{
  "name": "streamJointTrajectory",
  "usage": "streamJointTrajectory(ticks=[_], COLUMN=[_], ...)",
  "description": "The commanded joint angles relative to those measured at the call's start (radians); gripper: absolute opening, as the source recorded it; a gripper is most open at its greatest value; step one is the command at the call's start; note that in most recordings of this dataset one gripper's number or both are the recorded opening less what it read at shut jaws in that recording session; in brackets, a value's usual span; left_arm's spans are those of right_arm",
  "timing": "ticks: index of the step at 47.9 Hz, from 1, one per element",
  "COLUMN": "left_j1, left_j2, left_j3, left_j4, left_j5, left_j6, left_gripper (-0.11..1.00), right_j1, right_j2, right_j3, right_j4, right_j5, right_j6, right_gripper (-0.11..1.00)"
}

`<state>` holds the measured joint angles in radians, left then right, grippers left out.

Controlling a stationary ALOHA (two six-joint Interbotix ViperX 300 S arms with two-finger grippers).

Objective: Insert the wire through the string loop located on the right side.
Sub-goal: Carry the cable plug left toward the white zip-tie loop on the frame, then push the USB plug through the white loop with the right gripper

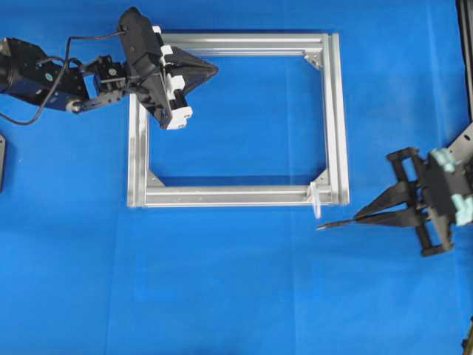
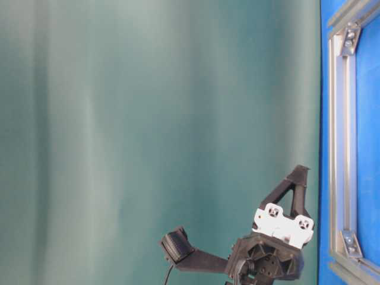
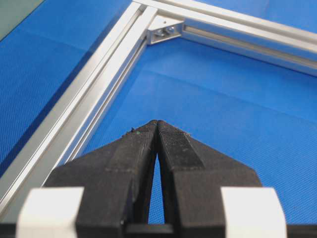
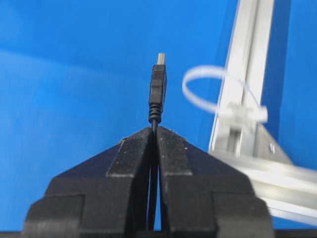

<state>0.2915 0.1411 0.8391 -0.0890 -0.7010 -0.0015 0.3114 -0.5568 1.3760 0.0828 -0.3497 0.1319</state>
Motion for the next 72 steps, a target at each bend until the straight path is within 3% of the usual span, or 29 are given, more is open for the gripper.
streamJointTrajectory(ticks=[1,21,45,72], left_j1=[-0.002,-0.005,-0.006,-0.006], left_j2=[-0.031,-0.031,-0.031,-0.031], left_j3=[-0.017,-0.018,-0.017,-0.017], left_j4=[0.003,0.003,0.003,0.005], left_j5=[-0.008,-0.009,-0.009,-0.011], left_j6=[-0.002,-0.002,-0.002,-0.002], left_gripper=[0.00,0.00,0.00,0.00], right_j1=[0.003,0.002,-0.118,-0.123], right_j2=[-0.046,-0.110,-0.103,-0.103], right_j3=[0.011,0.049,0.055,0.055], right_j4=[0.002,0.002,0.000,0.000], right_j5=[0.026,0.069,0.049,0.049], right_j6=[0.000,0.000,-0.008,-0.008], right_gripper=[-0.04,-0.04,-0.04,-0.04])
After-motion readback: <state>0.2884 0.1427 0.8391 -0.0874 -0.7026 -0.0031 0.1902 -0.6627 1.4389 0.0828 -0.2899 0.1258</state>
